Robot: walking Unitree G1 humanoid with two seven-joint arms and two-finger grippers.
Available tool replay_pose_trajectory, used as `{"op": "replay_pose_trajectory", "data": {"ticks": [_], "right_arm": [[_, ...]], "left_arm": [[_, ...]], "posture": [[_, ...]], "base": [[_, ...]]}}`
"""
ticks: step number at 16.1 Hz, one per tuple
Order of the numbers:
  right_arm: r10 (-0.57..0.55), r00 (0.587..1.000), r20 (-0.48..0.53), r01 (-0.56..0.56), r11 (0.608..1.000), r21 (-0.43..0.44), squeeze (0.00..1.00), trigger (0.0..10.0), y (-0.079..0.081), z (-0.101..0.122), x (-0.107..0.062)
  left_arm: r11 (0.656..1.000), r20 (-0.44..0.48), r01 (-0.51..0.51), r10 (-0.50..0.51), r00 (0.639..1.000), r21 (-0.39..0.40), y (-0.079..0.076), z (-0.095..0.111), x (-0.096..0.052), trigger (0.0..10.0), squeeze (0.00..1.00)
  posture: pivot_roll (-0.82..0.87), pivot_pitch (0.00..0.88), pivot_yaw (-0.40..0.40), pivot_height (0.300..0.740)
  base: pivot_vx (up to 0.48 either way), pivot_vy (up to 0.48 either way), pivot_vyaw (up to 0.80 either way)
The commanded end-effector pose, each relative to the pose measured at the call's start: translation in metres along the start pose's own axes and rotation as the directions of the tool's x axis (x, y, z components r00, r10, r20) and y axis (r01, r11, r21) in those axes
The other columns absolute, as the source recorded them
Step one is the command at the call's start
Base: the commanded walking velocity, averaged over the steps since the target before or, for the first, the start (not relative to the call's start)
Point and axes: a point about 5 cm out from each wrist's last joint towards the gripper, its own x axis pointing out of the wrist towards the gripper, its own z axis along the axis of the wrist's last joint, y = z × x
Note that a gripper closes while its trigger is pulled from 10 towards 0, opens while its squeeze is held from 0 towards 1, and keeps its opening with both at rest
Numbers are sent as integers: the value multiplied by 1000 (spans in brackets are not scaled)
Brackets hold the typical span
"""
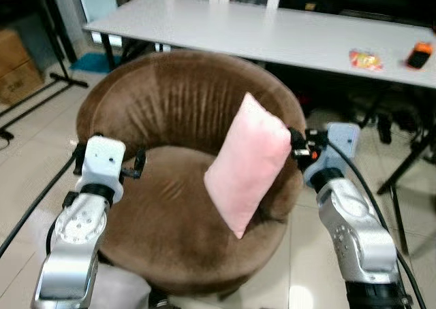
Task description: Move the pillow to the sofa from floor
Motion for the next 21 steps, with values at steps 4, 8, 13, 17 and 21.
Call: {"op": "replay_pose_trajectory", "data": {"ticks": [4, 8, 13, 17, 21], "right_arm": [[-6, 1000, -23, 6, 1000, -11, 0, 10000, -2, 0, -2], [-2, 999, -34, 2, 1000, -13, 0, 10000, -1, -1, -2], [68, 996, -52, -73, 992, -102, 0, 10000, 5, -3, -2], [94, 994, -64, -100, 991, -95, 0, 10000, 10, -6, -4], [109, 992, -66, -115, 989, -94, 0, 10000, 12, -8, -4]], "left_arm": [[1000, 0, -5, 5, 1000, -5, -3, 1, 1, 10000, 0], [1000, 1, -6, 6, 1000, -6, -3, 1, 1, 10000, 0], [1000, 0, -12, 12, 1000, 0, -1, 1, 3, 10000, 0], [1000, 13, -14, 14, 1000, -24, 4, 1, 2, 10000, 0], [999, 29, 4, -2, 1000, -47, 1, 4, 0, 10000, 0]], "posture": [[-120, 0, -5, 740], [-118, 0, -4, 740], [-120, 0, -4, 740], [-118, 0, -6, 740], [-113, 0, -7, 740]], "base": [[-268, 0, 0], [-271, 0, 0], [-164, 0, 160], [0, 0, 800], [0, 0, 800]]}}
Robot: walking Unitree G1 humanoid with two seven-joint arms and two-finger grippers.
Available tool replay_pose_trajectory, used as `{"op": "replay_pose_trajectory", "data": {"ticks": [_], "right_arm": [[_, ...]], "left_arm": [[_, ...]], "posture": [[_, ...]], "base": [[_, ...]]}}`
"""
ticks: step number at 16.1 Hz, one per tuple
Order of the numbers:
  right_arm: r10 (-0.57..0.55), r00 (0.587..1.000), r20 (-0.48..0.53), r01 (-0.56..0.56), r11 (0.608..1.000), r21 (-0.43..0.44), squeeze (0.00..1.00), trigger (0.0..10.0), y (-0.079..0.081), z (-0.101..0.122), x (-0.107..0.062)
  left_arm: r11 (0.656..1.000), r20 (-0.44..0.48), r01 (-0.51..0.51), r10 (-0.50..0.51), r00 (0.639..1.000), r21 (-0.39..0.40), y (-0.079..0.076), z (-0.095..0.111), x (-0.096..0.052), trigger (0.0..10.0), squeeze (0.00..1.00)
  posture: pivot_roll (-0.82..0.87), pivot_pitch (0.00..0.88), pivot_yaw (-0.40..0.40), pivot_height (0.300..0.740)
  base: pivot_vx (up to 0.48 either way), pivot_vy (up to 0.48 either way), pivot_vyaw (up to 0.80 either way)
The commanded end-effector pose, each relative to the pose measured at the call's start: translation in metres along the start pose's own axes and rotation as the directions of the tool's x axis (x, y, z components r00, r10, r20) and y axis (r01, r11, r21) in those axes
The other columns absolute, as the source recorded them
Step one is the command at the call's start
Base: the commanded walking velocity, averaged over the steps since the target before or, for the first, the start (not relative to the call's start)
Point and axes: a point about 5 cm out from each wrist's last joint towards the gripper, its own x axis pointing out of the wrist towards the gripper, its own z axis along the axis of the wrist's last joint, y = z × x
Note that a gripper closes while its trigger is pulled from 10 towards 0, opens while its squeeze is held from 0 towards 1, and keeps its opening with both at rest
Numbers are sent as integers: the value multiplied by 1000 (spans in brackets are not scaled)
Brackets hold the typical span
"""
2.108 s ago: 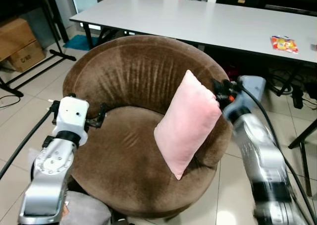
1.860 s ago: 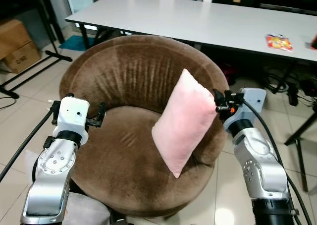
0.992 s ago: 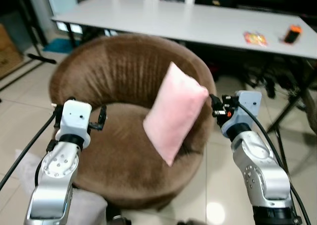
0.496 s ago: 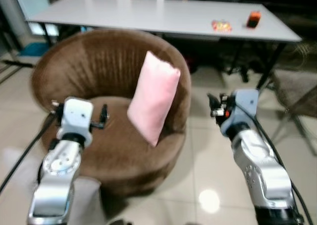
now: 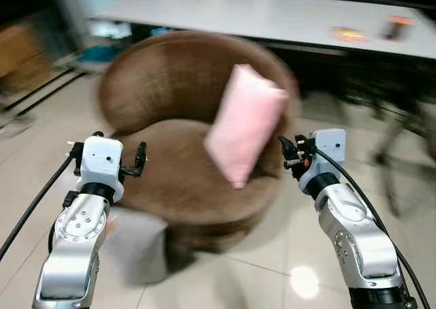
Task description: Move the pillow to the sofa from floor
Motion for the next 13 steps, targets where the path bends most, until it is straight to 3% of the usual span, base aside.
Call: {"op": "replay_pose_trajectory", "data": {"ticks": [1, 12, 13], "right_arm": [[29, 999, 12, -29, 1000, -6, 0, 10000, 5, 3, 1], [64, 998, 18, -64, 998, 10, 0, 10000, 12, -1, 1], [51, 998, 22, -52, 998, 34, 0, 10000, 10, -1, 0]], "left_arm": [[1000, 19, 8, -8, 1000, -10, -1, 4, -1, 10000, 0], [999, 29, 34, -34, 999, -5, 1, 9, -5, 10000, 0], [999, 29, 37, -36, 999, -5, 1, 10, -4, 10000, 0]], "posture": [[-105, 0, -10, 740], [-85, 0, 1, 740], [-85, 0, 2, 740]], "base": [[0, 0, 800], [254, 0, 800], [255, 0, 0]]}}
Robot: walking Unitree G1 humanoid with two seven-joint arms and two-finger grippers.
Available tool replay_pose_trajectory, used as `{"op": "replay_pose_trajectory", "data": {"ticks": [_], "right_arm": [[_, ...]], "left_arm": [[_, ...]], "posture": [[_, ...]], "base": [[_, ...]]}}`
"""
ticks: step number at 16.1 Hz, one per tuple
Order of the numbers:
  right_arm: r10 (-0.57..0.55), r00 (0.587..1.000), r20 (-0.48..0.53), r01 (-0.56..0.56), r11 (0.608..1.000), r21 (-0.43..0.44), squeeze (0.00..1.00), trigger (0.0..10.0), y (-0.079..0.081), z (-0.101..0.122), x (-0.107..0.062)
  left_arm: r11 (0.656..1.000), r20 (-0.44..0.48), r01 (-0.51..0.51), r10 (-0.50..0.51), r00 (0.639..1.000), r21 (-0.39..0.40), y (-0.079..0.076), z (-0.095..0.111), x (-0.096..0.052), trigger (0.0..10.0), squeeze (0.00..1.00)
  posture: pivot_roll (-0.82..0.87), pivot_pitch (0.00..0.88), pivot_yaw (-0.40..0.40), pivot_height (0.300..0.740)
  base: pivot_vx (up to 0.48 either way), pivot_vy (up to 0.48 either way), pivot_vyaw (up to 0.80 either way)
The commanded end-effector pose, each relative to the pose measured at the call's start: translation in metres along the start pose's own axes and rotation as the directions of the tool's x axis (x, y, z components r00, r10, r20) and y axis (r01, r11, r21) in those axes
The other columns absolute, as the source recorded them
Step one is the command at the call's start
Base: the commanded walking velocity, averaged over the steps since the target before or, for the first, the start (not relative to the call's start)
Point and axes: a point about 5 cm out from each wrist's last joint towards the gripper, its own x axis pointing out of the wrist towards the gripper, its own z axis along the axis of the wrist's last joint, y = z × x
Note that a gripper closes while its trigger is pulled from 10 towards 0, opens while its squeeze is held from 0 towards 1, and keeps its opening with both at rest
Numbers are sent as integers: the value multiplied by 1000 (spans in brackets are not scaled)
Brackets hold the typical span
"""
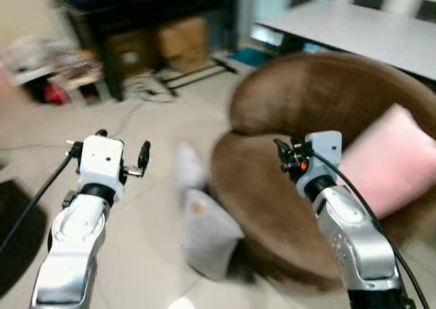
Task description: Move the pillow to the sofa from floor
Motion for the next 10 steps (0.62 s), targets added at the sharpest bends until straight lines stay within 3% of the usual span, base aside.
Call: {"op": "replay_pose_trajectory", "data": {"ticks": [1, 4, 10], "right_arm": [[16, 1000, 16, -16, 1000, 18, 0, 10000, 3, 1, 0], [34, 999, 15, -34, 999, -30, 0, 10000, 5, 2, 1], [-79, 995, 62, 76, 996, 40, 0, 10000, -12, 4, -5]], "left_arm": [[1000, -14, 0, 1, 1000, 5, 3, -1, 0, 10000, 0], [1000, -16, 2, -2, 1000, 9, 3, -2, 2, 10000, 0], [1000, 10, 2, -2, 1000, 2, 6, -2, 7, 10000, 0]], "posture": [[-85, 0, 2, 740], [-85, 0, -1, 740], [-103, 0, 5, 740]], "base": [[255, 0, 0], [255, 0, 0], [254, 0, 0]]}}
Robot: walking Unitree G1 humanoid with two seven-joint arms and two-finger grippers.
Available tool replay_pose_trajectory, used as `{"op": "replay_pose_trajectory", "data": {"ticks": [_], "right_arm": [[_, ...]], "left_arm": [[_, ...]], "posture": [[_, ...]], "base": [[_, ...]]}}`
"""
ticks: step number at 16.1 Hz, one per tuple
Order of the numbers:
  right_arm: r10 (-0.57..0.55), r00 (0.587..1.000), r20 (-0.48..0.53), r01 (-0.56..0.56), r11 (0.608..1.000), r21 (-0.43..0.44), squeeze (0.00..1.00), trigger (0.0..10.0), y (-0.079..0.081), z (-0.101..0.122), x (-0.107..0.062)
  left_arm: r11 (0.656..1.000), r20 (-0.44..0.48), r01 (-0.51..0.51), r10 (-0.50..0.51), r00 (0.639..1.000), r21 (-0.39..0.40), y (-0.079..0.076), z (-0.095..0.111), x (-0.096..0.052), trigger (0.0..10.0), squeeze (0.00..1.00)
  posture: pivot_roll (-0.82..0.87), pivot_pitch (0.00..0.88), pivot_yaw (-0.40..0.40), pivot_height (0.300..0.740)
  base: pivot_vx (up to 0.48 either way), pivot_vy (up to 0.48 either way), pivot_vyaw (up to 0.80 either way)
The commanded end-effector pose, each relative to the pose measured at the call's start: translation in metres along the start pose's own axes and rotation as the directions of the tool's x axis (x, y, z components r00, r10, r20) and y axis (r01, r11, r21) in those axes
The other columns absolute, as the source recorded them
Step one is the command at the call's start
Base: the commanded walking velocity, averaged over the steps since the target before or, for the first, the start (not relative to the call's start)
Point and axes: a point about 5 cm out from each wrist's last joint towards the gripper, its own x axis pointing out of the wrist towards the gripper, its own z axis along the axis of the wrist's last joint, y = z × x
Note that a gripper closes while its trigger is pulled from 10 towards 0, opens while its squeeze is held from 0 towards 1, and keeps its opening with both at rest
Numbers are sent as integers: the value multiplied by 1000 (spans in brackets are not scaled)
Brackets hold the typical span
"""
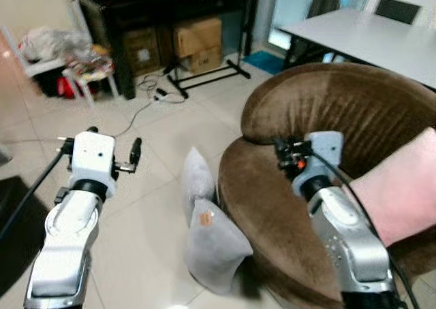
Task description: Move the pillow to the sofa from floor
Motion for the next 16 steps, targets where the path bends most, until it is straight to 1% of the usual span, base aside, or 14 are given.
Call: {"op": "replay_pose_trajectory", "data": {"ticks": [1, 3, 4, 6, 9, 13, 14, 15, 16], "right_arm": [[-33, 999, 17, 33, 999, 5, 0, 10000, -8, 3, -2], [-37, 999, 15, 37, 999, -7, 0, 10000, -8, 2, -2], [-23, 999, 22, 24, 999, -41, 0, 10000, -6, 2, -1], [9, 999, 32, -7, 998, -60, 0, 10000, -1, 3, -2], [16, 999, 36, -14, 999, -50, 0, 10000, -1, 3, -3], [-33, 999, 9, 33, 999, 2, 0, 10000, -6, -4, -3], [-33, 999, 9, 33, 999, 2, 0, 10000, -6, -4, -3], [-77, 997, -13, 76, 997, -20, 0, 10000, -10, -6, -2], [-77, 997, -16, 77, 997, -16, 0, 10000, -10, -6, -2]], "left_arm": [[1000, 13, 27, -27, 1000, -2, -5, 2, 2, 10000, 0], [1000, 14, 25, -25, 1000, -3, -4, 0, 0, 10000, 0], [1000, 14, 25, -25, 1000, -4, -4, -2, -3, 10000, 0], [1000, 9, 29, -29, 1000, -3, -3, -5, -5, 10000, 0], [999, 9, 34, -34, 999, -2, -5, -6, -7, 10000, 0], [999, 16, 37, -37, 999, 1, -5, -5, -6, 10000, 0], [999, 16, 37, -37, 999, 1, -5, -5, -6, 10000, 0], [999, 18, 35, -35, 999, 2, -5, -5, -5, 10000, 0], [999, 19, 35, -35, 999, 3, -4, -5, -5, 10000, 0]], "posture": [[-103, 0, 5, 740], [-102, 0, 6, 740], [-98, 0, 4, 740], [-97, 0, 5, 740], [-95, 0, 3, 740], [-94, 0, 2, 740], [-94, 0, 2, 740], [-97, 0, 2, 740], [-97, 0, 2, 740]], "base": [[259, 0, 0], [255, 0, 0], [259, 0, 0], [259, 0, 0], [266, 0, 800], [273, 0, 0], [274, 0, 0], [270, 0, 0], [274, 0, 0]]}}
